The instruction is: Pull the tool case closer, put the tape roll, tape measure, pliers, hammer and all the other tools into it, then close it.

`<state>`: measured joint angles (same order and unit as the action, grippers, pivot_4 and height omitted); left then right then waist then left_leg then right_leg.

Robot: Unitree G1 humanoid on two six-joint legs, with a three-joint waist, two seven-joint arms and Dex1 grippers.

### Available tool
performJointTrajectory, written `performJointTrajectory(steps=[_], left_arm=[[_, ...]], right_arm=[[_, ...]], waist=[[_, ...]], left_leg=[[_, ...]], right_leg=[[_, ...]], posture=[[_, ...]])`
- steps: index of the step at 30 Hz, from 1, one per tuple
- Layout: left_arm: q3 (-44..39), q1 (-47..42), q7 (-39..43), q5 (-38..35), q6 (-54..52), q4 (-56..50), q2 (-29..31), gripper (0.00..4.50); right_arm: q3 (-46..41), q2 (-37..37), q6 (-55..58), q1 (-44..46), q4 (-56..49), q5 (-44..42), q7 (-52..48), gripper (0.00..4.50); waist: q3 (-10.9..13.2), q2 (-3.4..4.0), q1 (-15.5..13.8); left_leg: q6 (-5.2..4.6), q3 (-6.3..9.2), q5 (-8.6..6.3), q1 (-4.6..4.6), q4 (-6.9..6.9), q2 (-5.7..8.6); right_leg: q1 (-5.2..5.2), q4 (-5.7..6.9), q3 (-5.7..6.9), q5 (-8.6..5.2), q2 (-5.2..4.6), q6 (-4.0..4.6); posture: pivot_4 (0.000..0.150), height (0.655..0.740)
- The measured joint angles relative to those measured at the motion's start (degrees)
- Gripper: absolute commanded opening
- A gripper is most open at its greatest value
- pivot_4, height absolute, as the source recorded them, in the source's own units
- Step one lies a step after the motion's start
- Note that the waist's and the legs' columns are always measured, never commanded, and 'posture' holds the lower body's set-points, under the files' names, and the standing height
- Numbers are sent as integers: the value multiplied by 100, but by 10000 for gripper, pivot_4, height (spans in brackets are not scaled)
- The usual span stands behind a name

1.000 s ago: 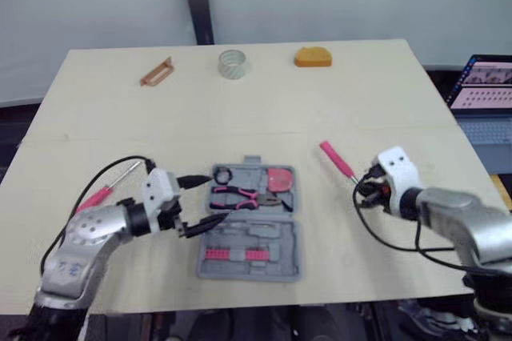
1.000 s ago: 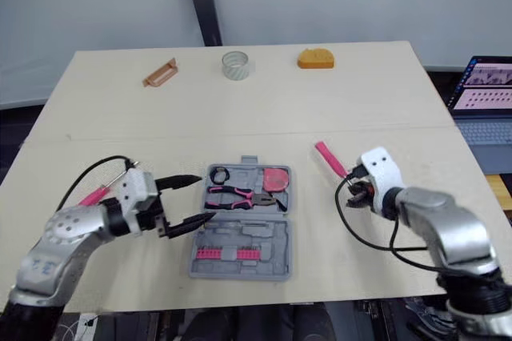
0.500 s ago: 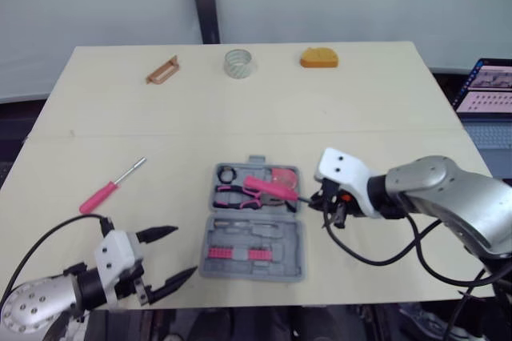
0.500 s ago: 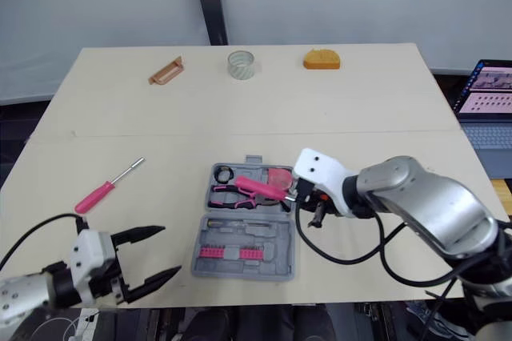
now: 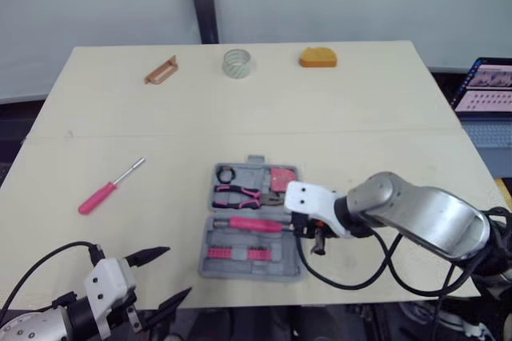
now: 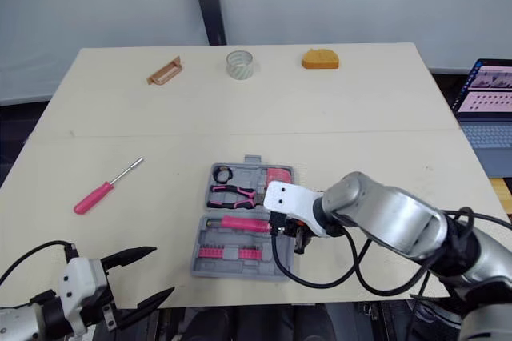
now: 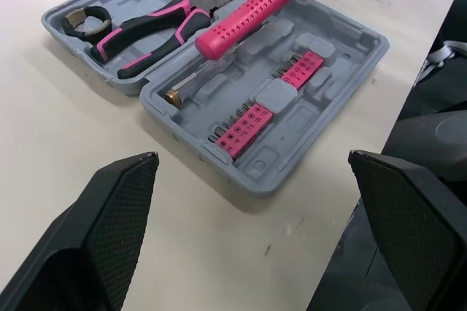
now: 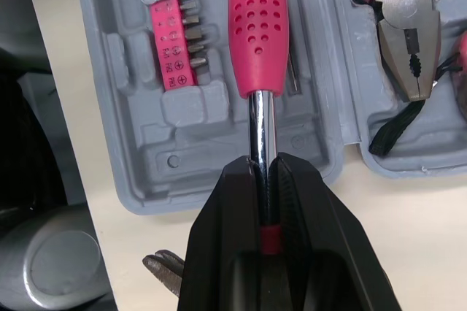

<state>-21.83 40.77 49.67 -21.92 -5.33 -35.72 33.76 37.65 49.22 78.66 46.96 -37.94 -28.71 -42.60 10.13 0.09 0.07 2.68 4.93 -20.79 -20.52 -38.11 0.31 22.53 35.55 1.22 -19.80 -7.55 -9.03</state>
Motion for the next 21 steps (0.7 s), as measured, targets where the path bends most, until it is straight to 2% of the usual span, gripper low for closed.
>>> performJointTrajectory(steps=[10,21], left_arm=[[2,31,-155,-5,-88,-46,-21,45000],[-5,32,-261,-55,-233,-218,-30,45000]], right_arm=[[398,-377,140,395,-20,59,0,340],[722,-768,142,425,171,282,154,340]], waist=[[0,0,2],[0,0,8]], left_leg=[[0,1,0,0,0,0],[0,0,0,0,0,0]], right_leg=[[0,0,0,0,0,0],[1,1,0,0,0,0]], posture=[[1500,7400],[1500,7400]])
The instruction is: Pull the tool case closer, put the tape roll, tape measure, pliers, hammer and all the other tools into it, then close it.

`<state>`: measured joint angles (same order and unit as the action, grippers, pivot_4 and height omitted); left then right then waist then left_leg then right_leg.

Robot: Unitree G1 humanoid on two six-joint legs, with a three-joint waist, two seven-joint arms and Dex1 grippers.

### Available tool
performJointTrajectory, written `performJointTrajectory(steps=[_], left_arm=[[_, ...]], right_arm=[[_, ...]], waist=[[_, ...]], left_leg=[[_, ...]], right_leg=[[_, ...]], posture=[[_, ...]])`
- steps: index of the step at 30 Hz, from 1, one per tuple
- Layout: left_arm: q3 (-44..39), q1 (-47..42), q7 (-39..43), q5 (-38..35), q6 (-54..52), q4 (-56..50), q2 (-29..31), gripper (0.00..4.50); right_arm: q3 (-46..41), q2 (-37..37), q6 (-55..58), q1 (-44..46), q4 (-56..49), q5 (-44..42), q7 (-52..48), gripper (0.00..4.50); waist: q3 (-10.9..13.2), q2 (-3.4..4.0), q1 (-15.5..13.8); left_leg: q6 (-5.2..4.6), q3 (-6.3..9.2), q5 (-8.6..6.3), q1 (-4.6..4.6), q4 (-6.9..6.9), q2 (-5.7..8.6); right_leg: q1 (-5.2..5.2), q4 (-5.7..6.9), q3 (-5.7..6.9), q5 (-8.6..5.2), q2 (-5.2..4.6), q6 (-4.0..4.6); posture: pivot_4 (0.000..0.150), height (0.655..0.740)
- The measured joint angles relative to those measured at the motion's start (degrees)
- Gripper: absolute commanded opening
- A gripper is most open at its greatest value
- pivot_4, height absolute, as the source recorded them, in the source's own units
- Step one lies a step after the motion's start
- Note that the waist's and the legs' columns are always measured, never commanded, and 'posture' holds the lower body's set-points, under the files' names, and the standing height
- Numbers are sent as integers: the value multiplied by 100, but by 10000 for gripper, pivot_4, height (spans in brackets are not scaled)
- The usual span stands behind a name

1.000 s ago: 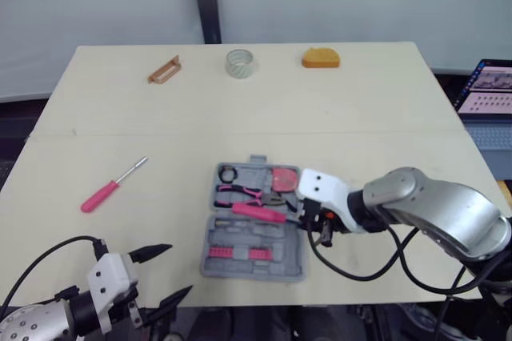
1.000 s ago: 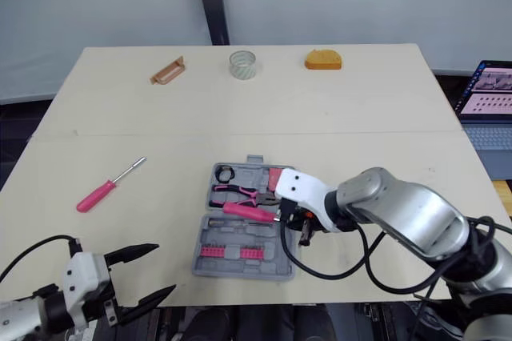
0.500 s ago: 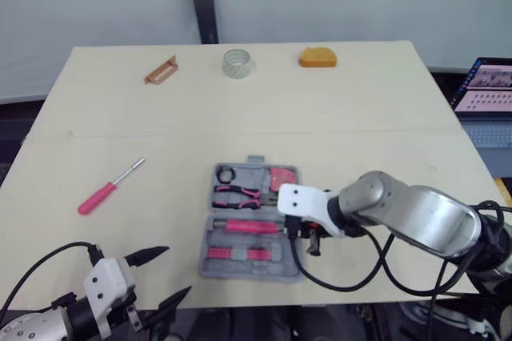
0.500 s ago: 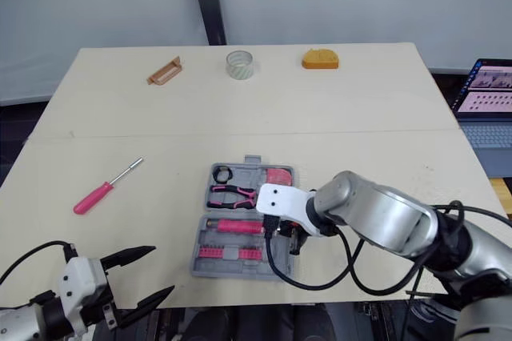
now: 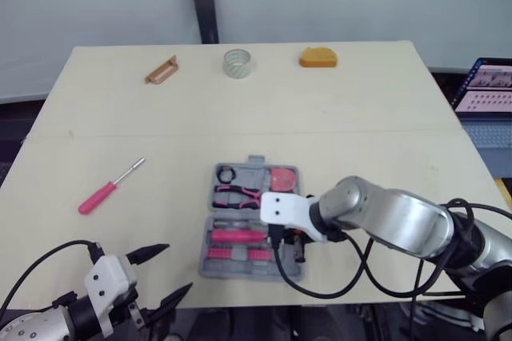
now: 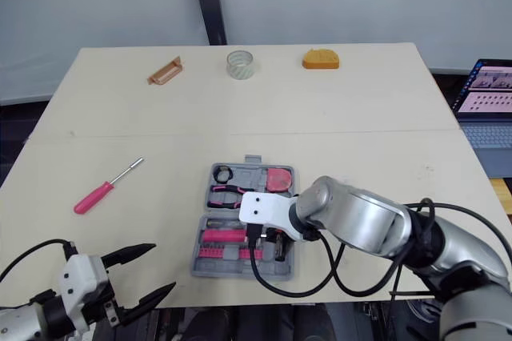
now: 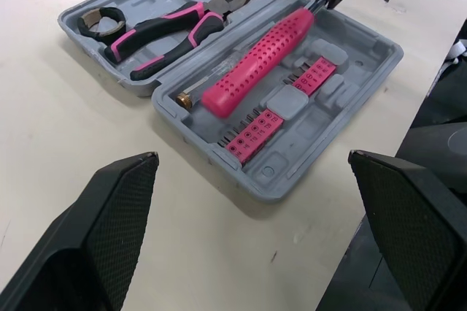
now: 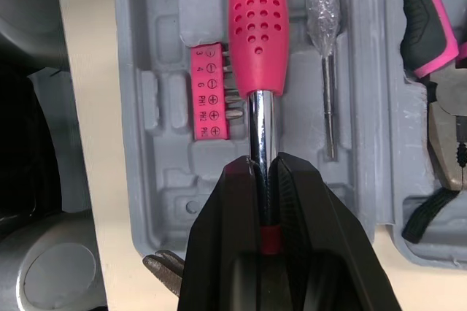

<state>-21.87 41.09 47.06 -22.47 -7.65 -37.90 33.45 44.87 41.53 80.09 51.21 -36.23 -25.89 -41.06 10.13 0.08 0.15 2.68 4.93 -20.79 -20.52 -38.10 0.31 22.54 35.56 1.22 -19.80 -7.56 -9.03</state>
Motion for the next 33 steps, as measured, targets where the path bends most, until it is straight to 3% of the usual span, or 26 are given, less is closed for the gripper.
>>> performJointTrajectory(steps=[33], left_arm=[[-8,-1,-289,-174,-361,-166,-141,45000]], right_arm=[[374,-305,-267,-130,295,380,66,340]], waist=[[0,0,5]], left_leg=[[0,0,0,0,0,0]], right_leg=[[1,0,-1,0,0,0]], posture=[[1500,7400]])
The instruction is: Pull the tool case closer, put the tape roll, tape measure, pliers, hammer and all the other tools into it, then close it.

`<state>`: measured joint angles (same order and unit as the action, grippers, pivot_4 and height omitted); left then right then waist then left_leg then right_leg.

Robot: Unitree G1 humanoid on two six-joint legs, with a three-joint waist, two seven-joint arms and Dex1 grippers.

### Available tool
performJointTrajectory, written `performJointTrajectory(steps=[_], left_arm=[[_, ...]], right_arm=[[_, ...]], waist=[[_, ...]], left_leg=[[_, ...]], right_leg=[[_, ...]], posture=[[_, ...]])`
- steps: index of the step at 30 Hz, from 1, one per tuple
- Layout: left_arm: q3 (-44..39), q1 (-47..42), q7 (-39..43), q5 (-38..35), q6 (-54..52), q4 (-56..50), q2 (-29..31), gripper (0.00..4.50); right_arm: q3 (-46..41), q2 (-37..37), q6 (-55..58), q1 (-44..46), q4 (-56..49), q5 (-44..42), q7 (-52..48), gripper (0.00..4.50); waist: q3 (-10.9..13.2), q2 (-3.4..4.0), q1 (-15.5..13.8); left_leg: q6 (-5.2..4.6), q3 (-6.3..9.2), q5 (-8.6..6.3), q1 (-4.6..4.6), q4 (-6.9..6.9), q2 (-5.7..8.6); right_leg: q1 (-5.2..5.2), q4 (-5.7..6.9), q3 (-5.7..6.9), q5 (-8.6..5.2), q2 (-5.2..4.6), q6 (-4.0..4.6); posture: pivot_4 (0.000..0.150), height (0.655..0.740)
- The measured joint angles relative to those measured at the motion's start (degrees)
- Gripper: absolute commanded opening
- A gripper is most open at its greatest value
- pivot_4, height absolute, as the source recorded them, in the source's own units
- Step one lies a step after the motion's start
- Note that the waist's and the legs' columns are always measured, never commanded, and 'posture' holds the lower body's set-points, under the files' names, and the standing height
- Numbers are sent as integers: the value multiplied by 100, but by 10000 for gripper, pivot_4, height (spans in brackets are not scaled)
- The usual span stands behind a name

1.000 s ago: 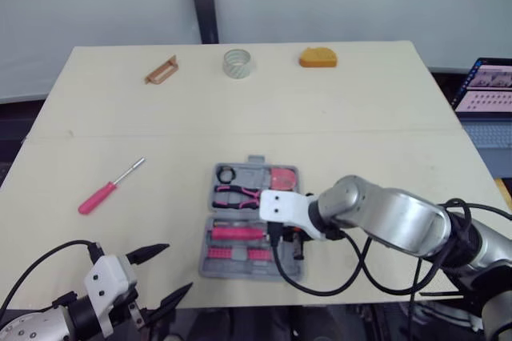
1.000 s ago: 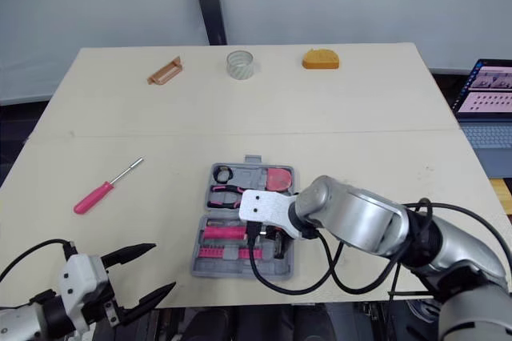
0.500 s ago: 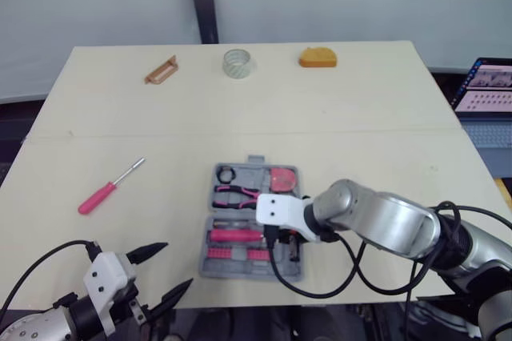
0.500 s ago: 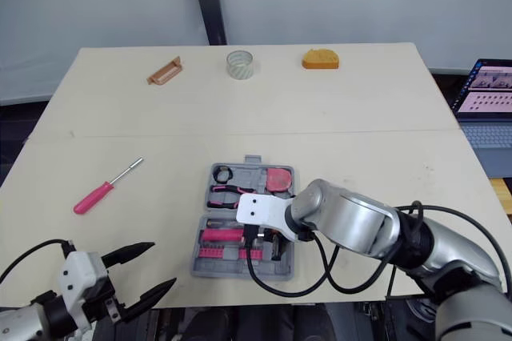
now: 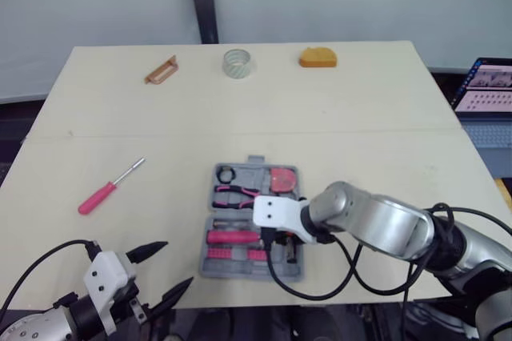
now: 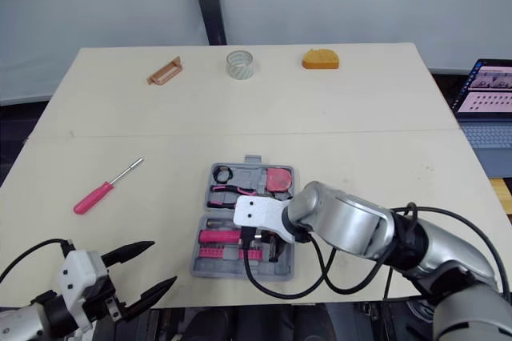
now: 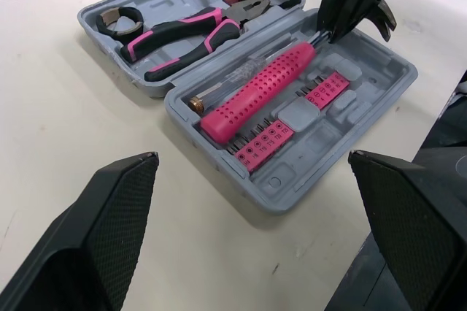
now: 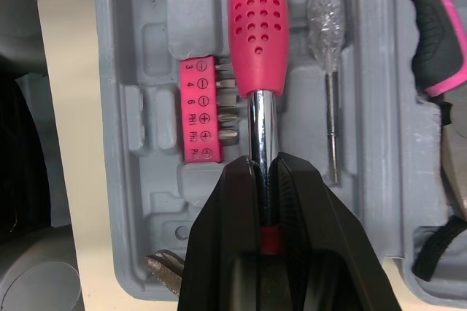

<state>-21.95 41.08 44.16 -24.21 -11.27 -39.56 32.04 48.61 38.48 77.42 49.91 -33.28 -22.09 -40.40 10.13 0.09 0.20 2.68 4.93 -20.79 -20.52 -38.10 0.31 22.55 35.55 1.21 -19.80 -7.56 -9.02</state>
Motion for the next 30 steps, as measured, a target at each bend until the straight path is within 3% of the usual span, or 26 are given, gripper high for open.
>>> performJointTrajectory(steps=[30], left_arm=[[11,0,-41,2,1,0,-35,45000]], right_arm=[[86,-125,-309,-247,234,311,-3,340]], waist=[[0,0,1]], left_leg=[[0,0,0,0,1,0]], right_leg=[[0,0,0,0,0,0]], posture=[[1500,7400]])
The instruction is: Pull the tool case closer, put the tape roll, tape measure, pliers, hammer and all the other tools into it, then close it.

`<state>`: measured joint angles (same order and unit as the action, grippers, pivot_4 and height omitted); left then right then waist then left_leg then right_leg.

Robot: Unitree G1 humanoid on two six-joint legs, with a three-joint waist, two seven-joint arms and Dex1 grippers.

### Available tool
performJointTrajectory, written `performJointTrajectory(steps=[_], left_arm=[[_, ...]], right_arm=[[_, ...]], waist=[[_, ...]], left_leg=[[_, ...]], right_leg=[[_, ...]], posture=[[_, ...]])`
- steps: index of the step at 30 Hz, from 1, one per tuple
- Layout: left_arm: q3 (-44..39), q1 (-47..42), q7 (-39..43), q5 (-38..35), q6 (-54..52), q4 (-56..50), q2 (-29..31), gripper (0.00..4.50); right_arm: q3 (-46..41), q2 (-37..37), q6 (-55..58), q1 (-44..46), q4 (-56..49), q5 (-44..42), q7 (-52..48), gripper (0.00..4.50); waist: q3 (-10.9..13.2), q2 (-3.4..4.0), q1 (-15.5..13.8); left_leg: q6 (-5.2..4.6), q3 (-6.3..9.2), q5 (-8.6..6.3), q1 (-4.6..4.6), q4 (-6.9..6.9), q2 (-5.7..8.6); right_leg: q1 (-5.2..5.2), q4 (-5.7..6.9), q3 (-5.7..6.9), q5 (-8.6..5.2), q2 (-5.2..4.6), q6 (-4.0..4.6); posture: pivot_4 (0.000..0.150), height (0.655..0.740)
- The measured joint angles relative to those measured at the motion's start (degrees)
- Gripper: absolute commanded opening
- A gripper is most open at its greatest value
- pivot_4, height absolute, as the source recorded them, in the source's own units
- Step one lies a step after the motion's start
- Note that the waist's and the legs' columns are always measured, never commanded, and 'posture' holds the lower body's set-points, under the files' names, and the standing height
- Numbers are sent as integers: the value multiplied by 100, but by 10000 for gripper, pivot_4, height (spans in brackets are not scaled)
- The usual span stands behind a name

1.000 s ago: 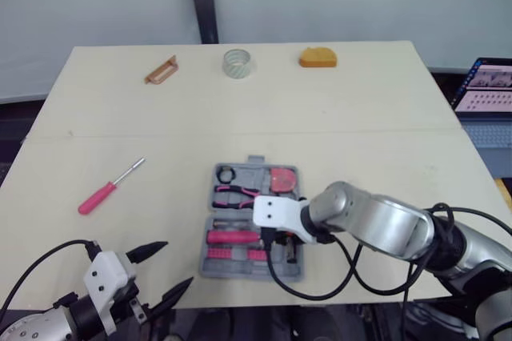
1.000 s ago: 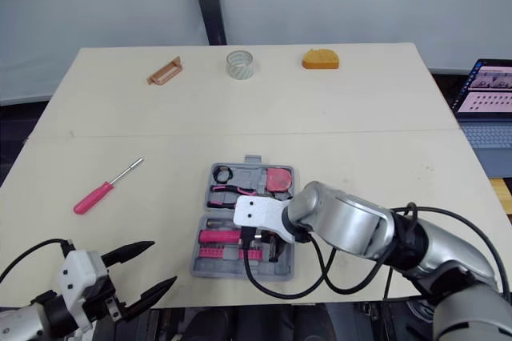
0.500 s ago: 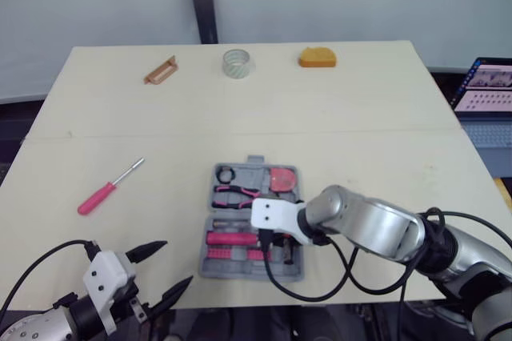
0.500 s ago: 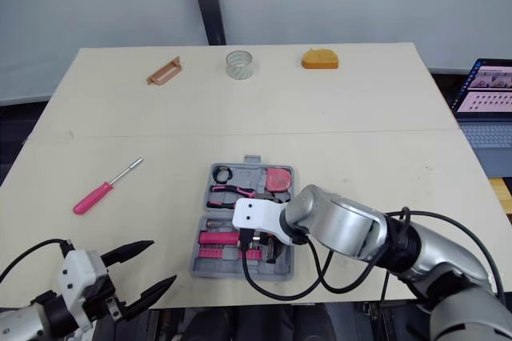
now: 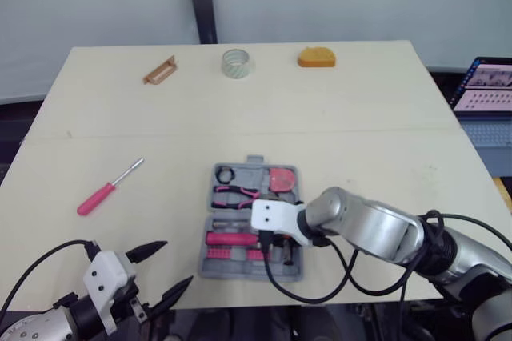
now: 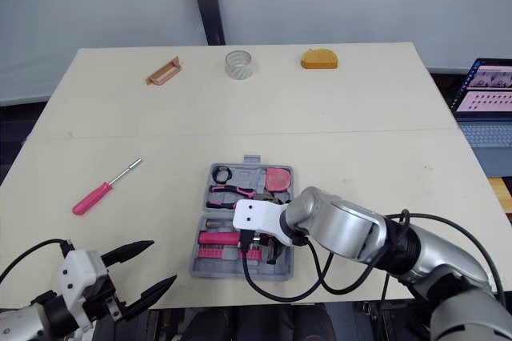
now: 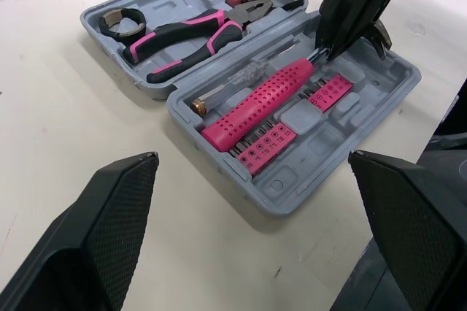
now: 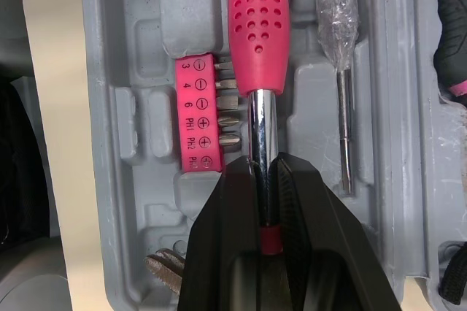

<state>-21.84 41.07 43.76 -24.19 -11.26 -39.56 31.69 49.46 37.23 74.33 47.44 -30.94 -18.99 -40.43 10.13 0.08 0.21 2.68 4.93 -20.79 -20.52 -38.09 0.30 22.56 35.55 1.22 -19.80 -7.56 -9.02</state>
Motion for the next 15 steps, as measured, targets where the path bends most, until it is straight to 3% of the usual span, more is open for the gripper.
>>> performJointTrajectory(steps=[9,13,15], left_arm=[[46,-23,-19,0,-1,0,0,45000],[52,-27,-33,0,-7,0,0,45000],[54,-29,-39,0,-8,0,0,45000]], right_arm=[[-1,4,-25,-18,14,-2,-6,340],[-10,55,-16,5,-39,-20,-51,17405],[-57,127,-16,85,-81,-59,-112,28523]], waist=[[0,0,1],[0,0,0],[0,0,0]], left_leg=[[0,0,0,0,0,0],[0,0,0,0,0,0],[0,0,0,0,0,0]], right_leg=[[0,0,0,0,0,0],[0,0,0,0,0,0],[0,0,0,0,0,0]], posture=[[1500,7400],[1500,7400],[1500,7400]])
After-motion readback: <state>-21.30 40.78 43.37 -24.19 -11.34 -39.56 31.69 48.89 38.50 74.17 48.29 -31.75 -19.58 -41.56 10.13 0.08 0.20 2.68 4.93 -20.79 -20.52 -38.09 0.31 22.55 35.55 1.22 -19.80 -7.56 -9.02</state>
